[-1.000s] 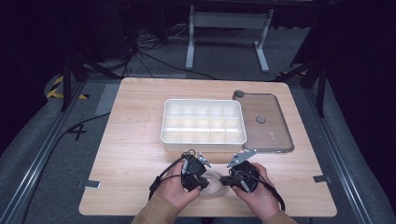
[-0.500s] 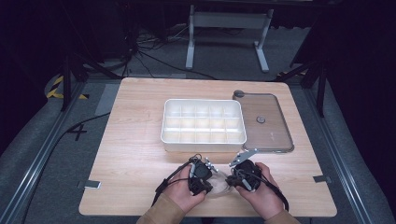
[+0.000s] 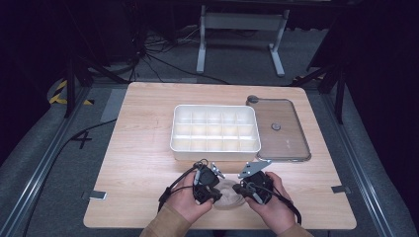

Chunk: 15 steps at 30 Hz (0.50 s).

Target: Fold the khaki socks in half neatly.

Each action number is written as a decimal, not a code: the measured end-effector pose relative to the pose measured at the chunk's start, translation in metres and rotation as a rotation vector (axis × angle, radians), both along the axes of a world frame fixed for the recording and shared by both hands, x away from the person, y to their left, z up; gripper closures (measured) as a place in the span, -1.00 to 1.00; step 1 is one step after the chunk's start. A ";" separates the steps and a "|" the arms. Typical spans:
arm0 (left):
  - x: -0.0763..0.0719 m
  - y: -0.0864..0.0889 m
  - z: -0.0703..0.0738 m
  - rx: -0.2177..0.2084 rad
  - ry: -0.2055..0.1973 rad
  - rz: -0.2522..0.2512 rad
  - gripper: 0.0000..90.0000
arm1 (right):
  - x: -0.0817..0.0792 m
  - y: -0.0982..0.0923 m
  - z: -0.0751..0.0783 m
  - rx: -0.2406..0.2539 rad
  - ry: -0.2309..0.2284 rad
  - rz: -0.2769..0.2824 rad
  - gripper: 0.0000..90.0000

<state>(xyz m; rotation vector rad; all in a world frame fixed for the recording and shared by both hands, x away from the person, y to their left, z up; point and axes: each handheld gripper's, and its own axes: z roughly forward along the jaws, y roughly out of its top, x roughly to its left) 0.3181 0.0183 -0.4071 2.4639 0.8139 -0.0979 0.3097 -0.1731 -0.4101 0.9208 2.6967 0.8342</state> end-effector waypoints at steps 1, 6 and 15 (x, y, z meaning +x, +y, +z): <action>0.001 0.002 0.000 0.004 0.003 0.004 0.83 | 0.001 0.002 -0.003 -0.006 0.010 -0.003 1.00; 0.005 0.009 0.000 -0.004 0.010 0.032 0.83 | 0.005 0.004 -0.014 -0.010 0.029 -0.001 1.00; 0.013 0.015 -0.010 0.001 0.022 0.053 0.82 | 0.012 -0.001 -0.025 -0.012 0.074 -0.019 1.00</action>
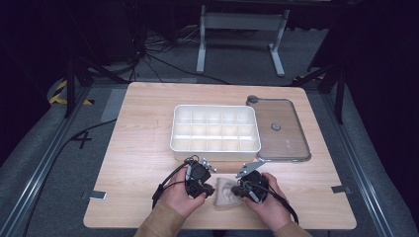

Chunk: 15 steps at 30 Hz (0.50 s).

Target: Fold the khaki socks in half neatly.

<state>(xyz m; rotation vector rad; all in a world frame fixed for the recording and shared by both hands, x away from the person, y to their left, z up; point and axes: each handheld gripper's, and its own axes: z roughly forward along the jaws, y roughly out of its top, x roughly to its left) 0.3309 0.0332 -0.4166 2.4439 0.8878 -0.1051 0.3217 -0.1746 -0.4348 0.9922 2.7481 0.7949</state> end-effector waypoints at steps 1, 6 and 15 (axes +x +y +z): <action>0.000 -0.001 -0.002 0.003 0.002 0.000 0.83 | 0.000 0.000 0.000 -0.003 -0.002 0.001 1.00; 0.002 -0.003 -0.009 0.019 0.002 -0.009 0.82 | -0.001 0.001 -0.001 -0.007 -0.006 0.000 1.00; 0.003 -0.004 -0.025 0.003 -0.001 -0.032 0.75 | -0.001 0.001 -0.001 -0.004 -0.007 0.003 1.00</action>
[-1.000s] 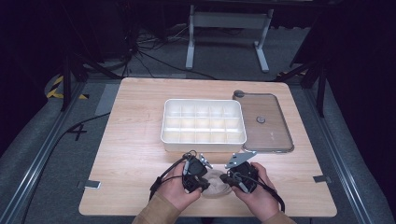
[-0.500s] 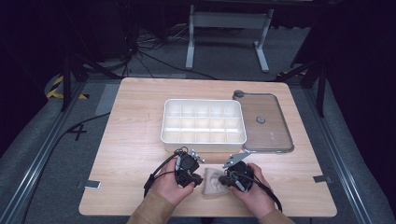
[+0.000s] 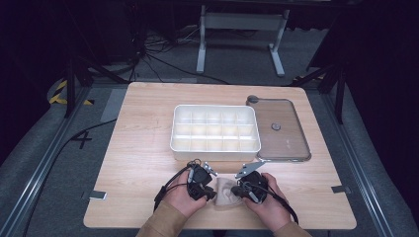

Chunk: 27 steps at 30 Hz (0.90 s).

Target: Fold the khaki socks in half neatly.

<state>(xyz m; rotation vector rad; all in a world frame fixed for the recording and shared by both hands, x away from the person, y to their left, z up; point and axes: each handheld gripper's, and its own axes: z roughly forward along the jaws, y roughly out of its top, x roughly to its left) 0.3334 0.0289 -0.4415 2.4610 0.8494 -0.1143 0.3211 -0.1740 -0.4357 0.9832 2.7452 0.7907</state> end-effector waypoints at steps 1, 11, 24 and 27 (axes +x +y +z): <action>0.001 0.000 -0.002 -0.002 0.000 -0.001 0.75 | 0.000 0.000 0.000 0.000 -0.001 0.000 1.00; -0.001 -0.005 -0.005 -0.012 -0.009 -0.018 0.72 | -0.001 0.001 -0.001 -0.003 -0.007 0.009 1.00; -0.011 -0.015 0.008 -0.081 -0.080 -0.092 0.68 | -0.005 0.007 -0.003 0.008 0.000 0.031 1.00; -0.013 -0.017 0.010 -0.064 -0.093 -0.093 0.69 | -0.007 0.011 -0.005 0.035 0.011 0.045 1.00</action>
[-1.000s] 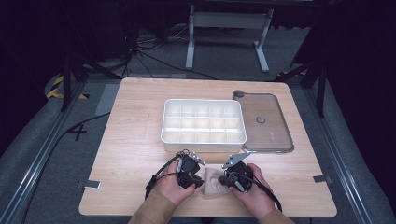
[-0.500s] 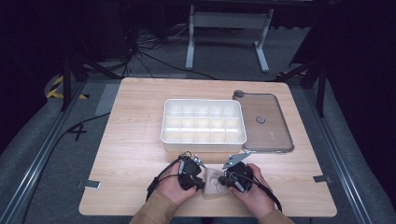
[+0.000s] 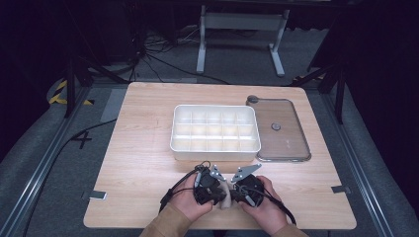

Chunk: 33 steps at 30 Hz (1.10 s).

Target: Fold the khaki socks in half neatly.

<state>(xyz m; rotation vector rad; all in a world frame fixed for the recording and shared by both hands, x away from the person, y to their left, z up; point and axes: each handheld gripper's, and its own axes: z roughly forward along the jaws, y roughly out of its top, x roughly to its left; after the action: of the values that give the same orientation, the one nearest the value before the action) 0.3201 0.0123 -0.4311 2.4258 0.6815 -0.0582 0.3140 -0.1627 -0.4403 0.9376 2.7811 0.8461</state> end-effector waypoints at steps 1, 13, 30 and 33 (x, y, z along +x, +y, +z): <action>0.000 0.000 0.000 -0.003 -0.012 -0.003 0.69 | -0.001 0.001 0.000 -0.001 -0.004 -0.002 1.00; 0.002 0.002 0.000 0.012 -0.003 0.003 0.65 | -0.001 -0.010 0.011 0.027 -0.002 -0.004 0.99; 0.000 -0.002 0.006 0.020 -0.008 -0.004 0.67 | 0.011 -0.052 0.004 -0.025 0.073 -0.092 1.00; -0.002 -0.004 0.007 0.020 -0.021 -0.009 0.67 | 0.009 -0.048 0.003 -0.033 0.070 -0.083 1.00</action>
<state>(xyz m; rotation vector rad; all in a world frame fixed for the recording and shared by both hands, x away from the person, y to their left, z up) 0.3185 0.0086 -0.4245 2.4456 0.6646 -0.0296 0.3235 -0.2104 -0.4369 1.0895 2.7828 0.7682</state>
